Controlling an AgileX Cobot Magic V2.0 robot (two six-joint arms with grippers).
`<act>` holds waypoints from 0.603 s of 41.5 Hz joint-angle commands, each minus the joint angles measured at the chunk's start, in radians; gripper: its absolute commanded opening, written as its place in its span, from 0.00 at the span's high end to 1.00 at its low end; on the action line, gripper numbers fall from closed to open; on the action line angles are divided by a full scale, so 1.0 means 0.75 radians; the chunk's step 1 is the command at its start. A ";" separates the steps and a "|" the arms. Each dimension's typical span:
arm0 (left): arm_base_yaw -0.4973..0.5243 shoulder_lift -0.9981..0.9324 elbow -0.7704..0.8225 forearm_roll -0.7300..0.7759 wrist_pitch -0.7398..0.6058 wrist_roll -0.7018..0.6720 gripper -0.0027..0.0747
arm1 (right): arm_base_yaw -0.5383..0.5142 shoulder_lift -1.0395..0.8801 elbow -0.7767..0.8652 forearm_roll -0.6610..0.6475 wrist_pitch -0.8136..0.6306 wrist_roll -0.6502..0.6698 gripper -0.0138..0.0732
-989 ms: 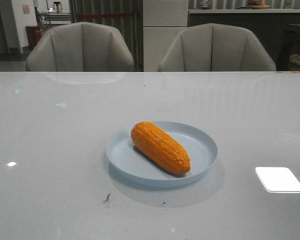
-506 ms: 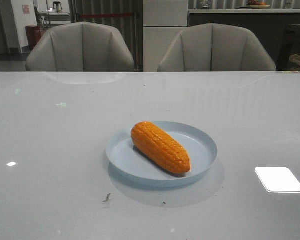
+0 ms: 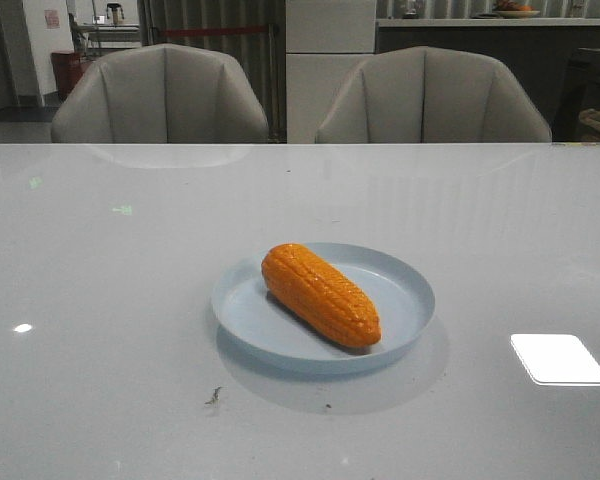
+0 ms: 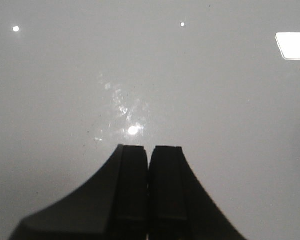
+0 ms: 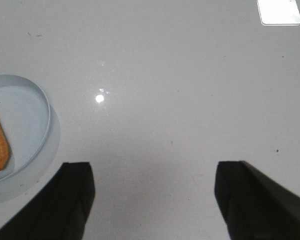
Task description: Place corn on plate with both arms
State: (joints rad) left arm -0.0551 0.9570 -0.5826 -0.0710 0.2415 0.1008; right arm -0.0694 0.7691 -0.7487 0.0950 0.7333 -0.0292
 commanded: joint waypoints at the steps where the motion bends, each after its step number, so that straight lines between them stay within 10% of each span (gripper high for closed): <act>1: 0.003 -0.124 -0.036 -0.013 -0.094 -0.003 0.84 | -0.009 -0.008 -0.038 0.004 -0.096 -0.015 0.15; 25: -0.012 -0.554 -0.033 -0.008 0.031 -0.003 0.84 | -0.009 -0.008 -0.038 0.004 -0.096 -0.015 0.15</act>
State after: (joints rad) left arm -0.0551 0.5549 -0.5826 -0.0710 0.2911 0.1008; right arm -0.0713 0.7691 -0.7487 0.0950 0.7333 -0.0292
